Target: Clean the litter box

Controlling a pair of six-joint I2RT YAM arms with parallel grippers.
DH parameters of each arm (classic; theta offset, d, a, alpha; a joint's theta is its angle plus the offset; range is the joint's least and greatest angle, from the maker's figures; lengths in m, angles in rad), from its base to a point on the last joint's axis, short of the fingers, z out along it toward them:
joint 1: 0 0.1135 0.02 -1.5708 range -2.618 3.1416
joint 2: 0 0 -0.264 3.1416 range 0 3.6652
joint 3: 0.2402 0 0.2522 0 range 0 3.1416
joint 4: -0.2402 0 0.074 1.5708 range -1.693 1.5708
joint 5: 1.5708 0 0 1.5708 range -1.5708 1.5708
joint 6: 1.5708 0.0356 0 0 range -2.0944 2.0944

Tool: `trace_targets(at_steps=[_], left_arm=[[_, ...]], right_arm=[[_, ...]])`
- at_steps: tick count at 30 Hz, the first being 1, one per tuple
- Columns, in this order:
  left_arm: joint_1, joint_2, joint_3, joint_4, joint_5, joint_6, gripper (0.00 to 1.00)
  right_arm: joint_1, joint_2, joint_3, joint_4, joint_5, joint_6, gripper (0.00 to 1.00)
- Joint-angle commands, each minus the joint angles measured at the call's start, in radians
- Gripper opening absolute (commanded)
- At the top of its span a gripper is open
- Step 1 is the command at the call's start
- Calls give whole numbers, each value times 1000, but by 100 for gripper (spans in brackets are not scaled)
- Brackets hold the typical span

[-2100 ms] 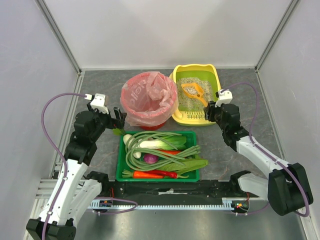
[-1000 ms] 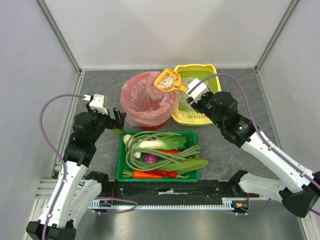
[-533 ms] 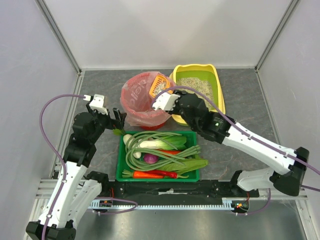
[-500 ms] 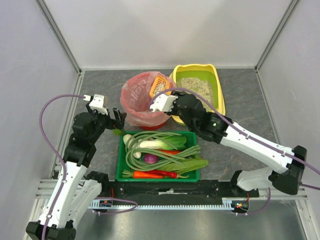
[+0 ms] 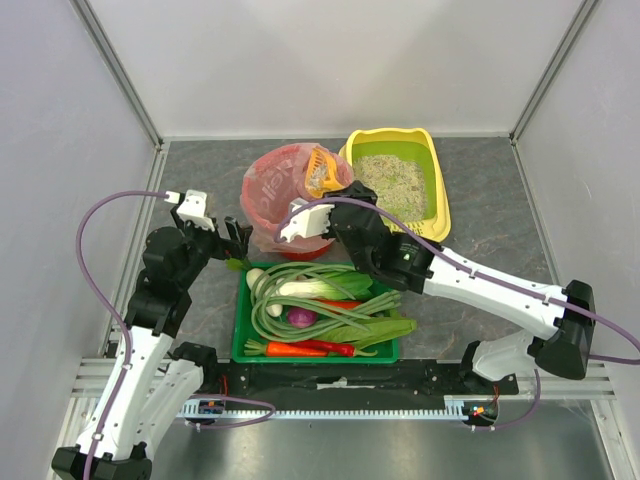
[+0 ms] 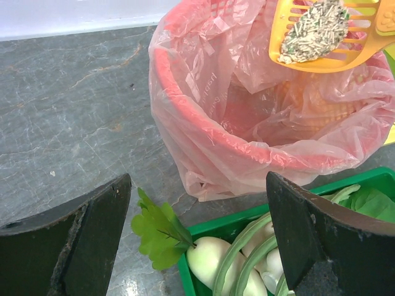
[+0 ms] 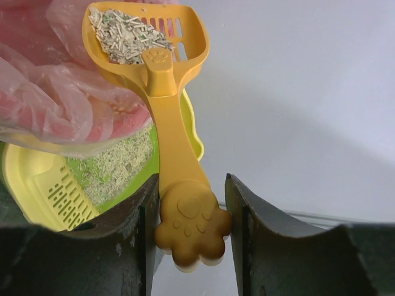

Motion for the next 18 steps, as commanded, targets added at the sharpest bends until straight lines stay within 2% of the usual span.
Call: trace_targets(at_steps=[1, 4, 18], left_arm=[[-6, -13, -3, 42, 19, 30, 96], [-7, -14, -4, 42, 20, 29, 96], [-15, -13, -1, 44, 25, 29, 96]], right_arm=[[23, -38, 13, 99, -21, -126, 0], [31, -28, -10, 129, 34, -209, 0], [100, 43, -24, 199, 100, -375, 0]])
